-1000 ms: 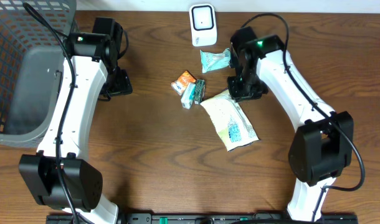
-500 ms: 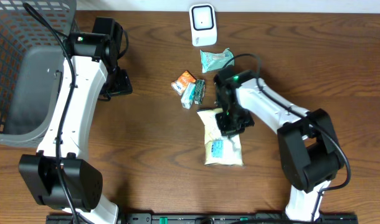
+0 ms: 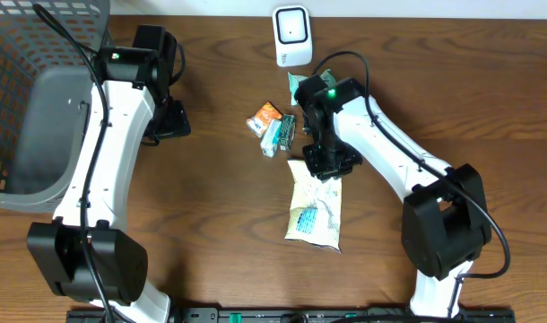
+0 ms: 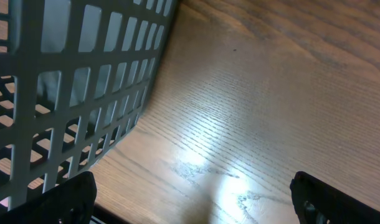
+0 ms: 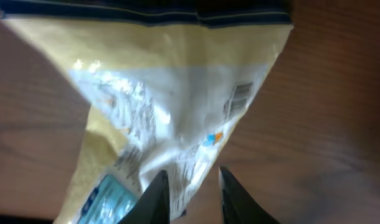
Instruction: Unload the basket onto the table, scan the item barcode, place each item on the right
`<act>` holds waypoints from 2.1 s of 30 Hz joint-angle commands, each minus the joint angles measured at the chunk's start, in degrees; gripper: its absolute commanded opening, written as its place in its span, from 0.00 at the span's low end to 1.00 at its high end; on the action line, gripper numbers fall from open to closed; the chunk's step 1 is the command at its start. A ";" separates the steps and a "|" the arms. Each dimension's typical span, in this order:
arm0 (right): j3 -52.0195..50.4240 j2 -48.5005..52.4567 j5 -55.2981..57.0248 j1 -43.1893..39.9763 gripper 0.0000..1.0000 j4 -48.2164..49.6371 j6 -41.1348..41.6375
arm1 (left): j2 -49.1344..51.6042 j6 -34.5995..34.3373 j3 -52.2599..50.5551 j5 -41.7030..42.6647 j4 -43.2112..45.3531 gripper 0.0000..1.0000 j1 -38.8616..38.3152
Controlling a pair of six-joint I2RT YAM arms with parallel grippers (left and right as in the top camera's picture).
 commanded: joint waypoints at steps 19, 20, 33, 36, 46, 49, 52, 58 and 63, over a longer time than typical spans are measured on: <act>4.52 0.15 -2.60 -3.91 0.22 0.13 3.26 | -0.07 0.74 -0.24 -1.16 -0.22 0.98 0.15; 5.07 0.15 -3.67 -3.76 0.22 -2.64 2.80 | -0.07 0.74 -0.24 -1.16 -0.22 0.98 0.15; -13.66 0.20 -4.48 10.19 0.25 6.62 4.31 | -0.07 0.74 -0.24 -1.16 -0.22 0.98 0.15; -13.77 0.17 -4.46 11.47 0.16 7.10 4.94 | -0.07 0.74 -0.24 -1.16 -0.24 0.98 0.15; 1.40 0.15 -0.79 9.77 0.20 -5.46 4.90 | -0.09 0.74 -0.24 -1.16 -0.24 0.98 0.15; 3.08 0.15 -0.11 11.76 0.43 -4.70 5.27 | -0.07 0.74 -0.24 -1.16 -0.22 0.98 0.15; 2.03 0.17 6.45 14.99 0.99 -2.08 8.72 | -0.09 0.74 -0.24 -1.16 -0.22 0.98 0.15; -3.30 0.28 21.99 21.55 0.99 3.93 22.05 | -0.07 0.74 -0.24 -1.16 -0.24 0.98 0.15; -9.57 0.48 26.60 24.65 0.99 9.55 25.59 | -0.07 0.74 -0.24 -1.16 -0.22 0.98 0.15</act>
